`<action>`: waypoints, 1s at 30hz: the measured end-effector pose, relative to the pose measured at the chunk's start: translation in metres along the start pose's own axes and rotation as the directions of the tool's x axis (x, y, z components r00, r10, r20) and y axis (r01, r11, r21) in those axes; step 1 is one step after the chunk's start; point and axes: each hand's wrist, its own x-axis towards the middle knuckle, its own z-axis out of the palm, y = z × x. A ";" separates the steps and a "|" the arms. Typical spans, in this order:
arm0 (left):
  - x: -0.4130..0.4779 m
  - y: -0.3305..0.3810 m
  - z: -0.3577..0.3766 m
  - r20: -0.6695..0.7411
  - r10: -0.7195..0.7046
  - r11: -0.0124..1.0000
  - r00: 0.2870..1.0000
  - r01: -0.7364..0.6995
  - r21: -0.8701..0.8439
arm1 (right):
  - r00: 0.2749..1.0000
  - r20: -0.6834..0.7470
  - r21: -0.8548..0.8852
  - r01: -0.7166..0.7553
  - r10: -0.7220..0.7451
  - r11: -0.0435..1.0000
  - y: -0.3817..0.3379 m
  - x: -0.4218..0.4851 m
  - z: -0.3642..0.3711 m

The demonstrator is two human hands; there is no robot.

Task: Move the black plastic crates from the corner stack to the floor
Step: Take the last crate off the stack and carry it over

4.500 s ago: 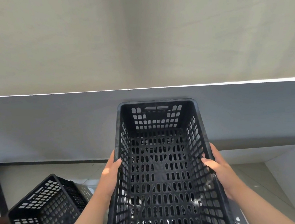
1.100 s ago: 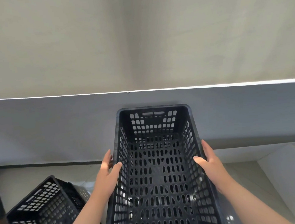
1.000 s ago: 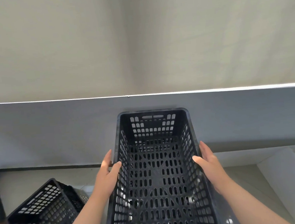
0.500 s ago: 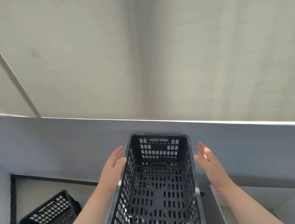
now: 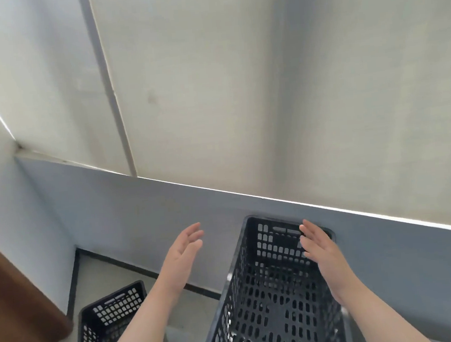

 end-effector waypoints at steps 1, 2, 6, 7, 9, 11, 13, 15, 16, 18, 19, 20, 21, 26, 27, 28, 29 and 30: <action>-0.005 0.000 -0.014 -0.009 0.002 1.000 1.000 -0.003 -0.004 | 1.000 0.016 -0.008 0.008 -0.008 1.000 -0.005 -0.002 0.014; -0.010 0.000 -0.028 -0.022 0.009 1.000 1.000 -0.009 -0.015 | 0.999 0.035 -0.017 0.017 -0.017 1.000 -0.009 -0.004 0.030; -0.032 -0.008 -0.097 -0.095 0.009 0.998 0.995 -0.015 -0.054 | 0.992 0.118 -0.025 0.050 -0.046 0.998 -0.029 -0.010 0.100; -0.038 -0.011 -0.115 -0.111 0.008 0.998 0.994 -0.015 -0.060 | 0.989 0.141 -0.020 0.057 -0.054 0.998 -0.033 -0.012 0.120; -0.048 -0.019 -0.151 -0.141 0.004 0.998 0.990 -0.013 -0.061 | 0.981 0.182 -0.014 0.071 -0.068 0.997 -0.041 -0.017 0.160; -0.056 -0.028 -0.184 -0.173 -0.003 0.998 0.985 -0.008 -0.066 | 0.972 0.220 -0.007 0.082 -0.078 0.997 -0.047 -0.021 0.198; -0.063 -0.037 -0.215 -0.216 -0.019 0.997 0.976 0.003 -0.073 | 0.962 0.261 0.005 0.084 -0.083 0.996 -0.052 -0.026 0.233; -0.072 -0.045 -0.242 -0.247 -0.025 0.997 0.969 0.007 -0.071 | 0.952 0.294 0.018 0.086 -0.087 0.996 -0.057 -0.030 0.267; -0.075 -0.049 -0.254 -0.259 -0.024 0.998 0.966 0.007 -0.067 | 0.947 0.309 0.027 0.084 -0.088 0.996 -0.059 -0.032 0.281; -0.080 -0.057 -0.274 -0.293 -0.034 0.998 0.955 0.016 -0.063 | 0.933 0.348 0.038 0.080 -0.088 0.996 -0.063 -0.034 0.307; -0.082 -0.061 -0.285 -0.312 -0.044 0.998 0.949 0.026 -0.059 | 0.926 0.368 0.040 0.079 -0.088 0.996 -0.066 -0.034 0.320; -0.084 -0.065 -0.293 -0.328 -0.051 0.998 0.943 0.034 -0.056 | 0.918 0.386 0.041 0.077 -0.087 0.996 -0.068 -0.034 0.330; -0.085 -0.070 -0.304 -0.348 -0.060 0.997 0.936 0.043 -0.057 | 0.909 0.408 0.040 0.077 -0.087 0.996 -0.069 -0.033 0.343; -0.087 -0.087 -0.340 -0.420 -0.096 0.995 0.902 0.073 -0.071 | 0.870 0.483 0.038 0.092 -0.099 0.995 -0.075 -0.015 0.391; -0.085 -0.090 -0.346 -0.435 -0.103 0.994 0.894 0.081 -0.070 | 0.860 0.500 0.038 0.096 -0.102 0.995 -0.076 -0.010 0.402; -0.081 -0.095 -0.354 -0.452 -0.109 0.994 0.886 0.086 -0.072 | 0.848 0.519 0.036 0.099 -0.103 0.994 -0.076 -0.002 0.414; -0.076 -0.099 -0.361 -0.468 -0.114 0.993 0.877 0.090 -0.073 | 0.839 0.534 0.034 0.106 -0.108 0.994 -0.076 0.005 0.425; -0.071 -0.103 -0.368 -0.484 -0.118 0.993 0.867 0.095 -0.072 | 0.831 0.546 0.030 0.111 -0.109 0.993 -0.076 0.012 0.435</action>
